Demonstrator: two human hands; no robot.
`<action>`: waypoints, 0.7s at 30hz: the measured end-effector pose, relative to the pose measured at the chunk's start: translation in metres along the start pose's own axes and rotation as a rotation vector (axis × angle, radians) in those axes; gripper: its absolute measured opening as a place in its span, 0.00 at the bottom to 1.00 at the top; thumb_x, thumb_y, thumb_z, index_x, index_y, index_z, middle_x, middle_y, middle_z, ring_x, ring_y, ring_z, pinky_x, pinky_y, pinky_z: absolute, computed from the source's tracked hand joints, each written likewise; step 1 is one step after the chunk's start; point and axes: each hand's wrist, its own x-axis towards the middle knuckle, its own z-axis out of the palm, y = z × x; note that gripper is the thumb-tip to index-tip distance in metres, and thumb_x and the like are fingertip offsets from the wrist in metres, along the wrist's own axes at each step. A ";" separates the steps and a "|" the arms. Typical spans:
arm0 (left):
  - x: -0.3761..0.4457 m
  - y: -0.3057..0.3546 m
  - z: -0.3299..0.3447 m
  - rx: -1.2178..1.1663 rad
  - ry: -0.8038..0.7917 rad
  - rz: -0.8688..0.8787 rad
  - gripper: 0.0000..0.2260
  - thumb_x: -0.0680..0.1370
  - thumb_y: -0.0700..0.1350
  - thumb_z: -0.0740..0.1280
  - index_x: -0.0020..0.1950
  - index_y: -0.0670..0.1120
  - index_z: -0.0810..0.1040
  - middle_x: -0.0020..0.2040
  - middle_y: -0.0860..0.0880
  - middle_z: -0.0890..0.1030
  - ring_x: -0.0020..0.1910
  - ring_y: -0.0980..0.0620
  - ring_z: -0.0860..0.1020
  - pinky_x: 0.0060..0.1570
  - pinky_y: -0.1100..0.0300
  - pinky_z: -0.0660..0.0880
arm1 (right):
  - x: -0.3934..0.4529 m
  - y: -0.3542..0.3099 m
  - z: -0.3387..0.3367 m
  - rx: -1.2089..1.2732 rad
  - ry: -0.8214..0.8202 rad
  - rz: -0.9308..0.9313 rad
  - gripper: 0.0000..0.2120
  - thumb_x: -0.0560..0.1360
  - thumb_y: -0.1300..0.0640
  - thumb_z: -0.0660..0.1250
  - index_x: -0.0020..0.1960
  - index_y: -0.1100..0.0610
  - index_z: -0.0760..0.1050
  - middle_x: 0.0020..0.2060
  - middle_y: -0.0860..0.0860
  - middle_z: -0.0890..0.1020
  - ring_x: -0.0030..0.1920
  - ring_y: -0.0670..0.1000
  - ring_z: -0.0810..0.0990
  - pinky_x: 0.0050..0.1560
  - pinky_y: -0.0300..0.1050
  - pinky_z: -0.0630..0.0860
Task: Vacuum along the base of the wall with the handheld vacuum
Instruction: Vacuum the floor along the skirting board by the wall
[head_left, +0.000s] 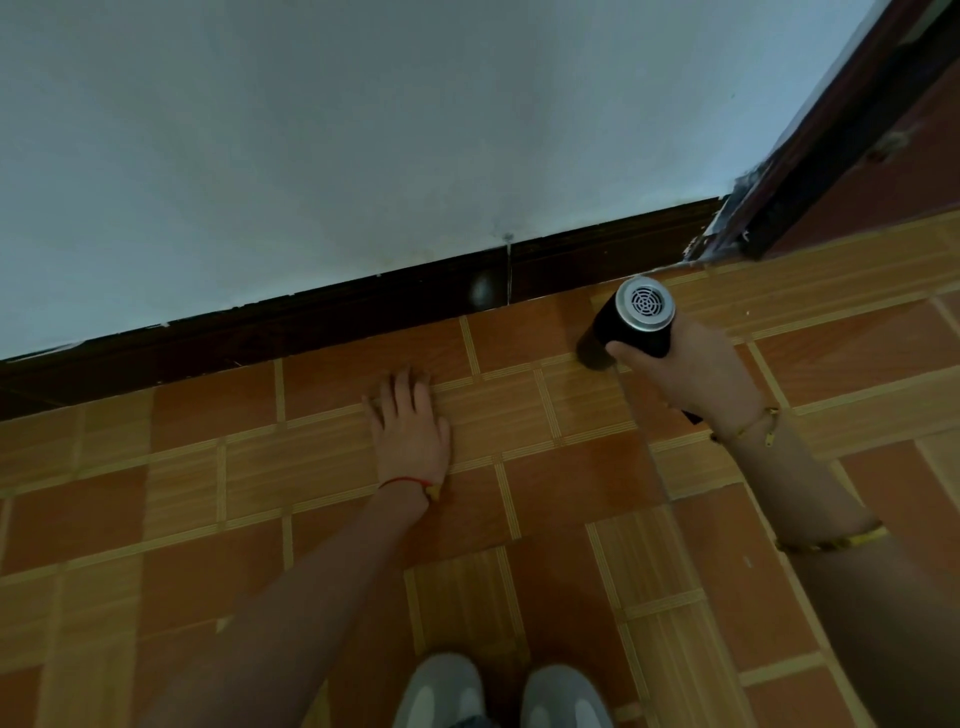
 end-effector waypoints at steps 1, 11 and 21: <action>0.000 -0.001 0.000 0.000 0.003 0.007 0.25 0.77 0.50 0.50 0.73 0.43 0.65 0.74 0.40 0.66 0.75 0.37 0.60 0.73 0.33 0.52 | -0.001 0.002 -0.001 -0.011 0.025 0.015 0.30 0.71 0.39 0.69 0.65 0.57 0.72 0.49 0.56 0.82 0.50 0.56 0.81 0.42 0.47 0.75; 0.003 0.007 0.004 -0.022 0.059 -0.007 0.23 0.78 0.49 0.52 0.70 0.41 0.67 0.71 0.38 0.68 0.73 0.37 0.62 0.73 0.33 0.52 | -0.001 -0.002 0.002 -0.039 0.084 0.059 0.29 0.72 0.38 0.68 0.64 0.58 0.72 0.43 0.55 0.81 0.46 0.58 0.81 0.37 0.43 0.71; 0.012 0.038 0.018 -0.041 -0.007 0.095 0.25 0.79 0.53 0.49 0.76 0.47 0.60 0.75 0.41 0.63 0.76 0.40 0.58 0.71 0.29 0.50 | 0.017 -0.017 0.020 0.069 0.280 0.039 0.28 0.73 0.40 0.69 0.63 0.59 0.71 0.52 0.56 0.83 0.51 0.57 0.82 0.42 0.44 0.74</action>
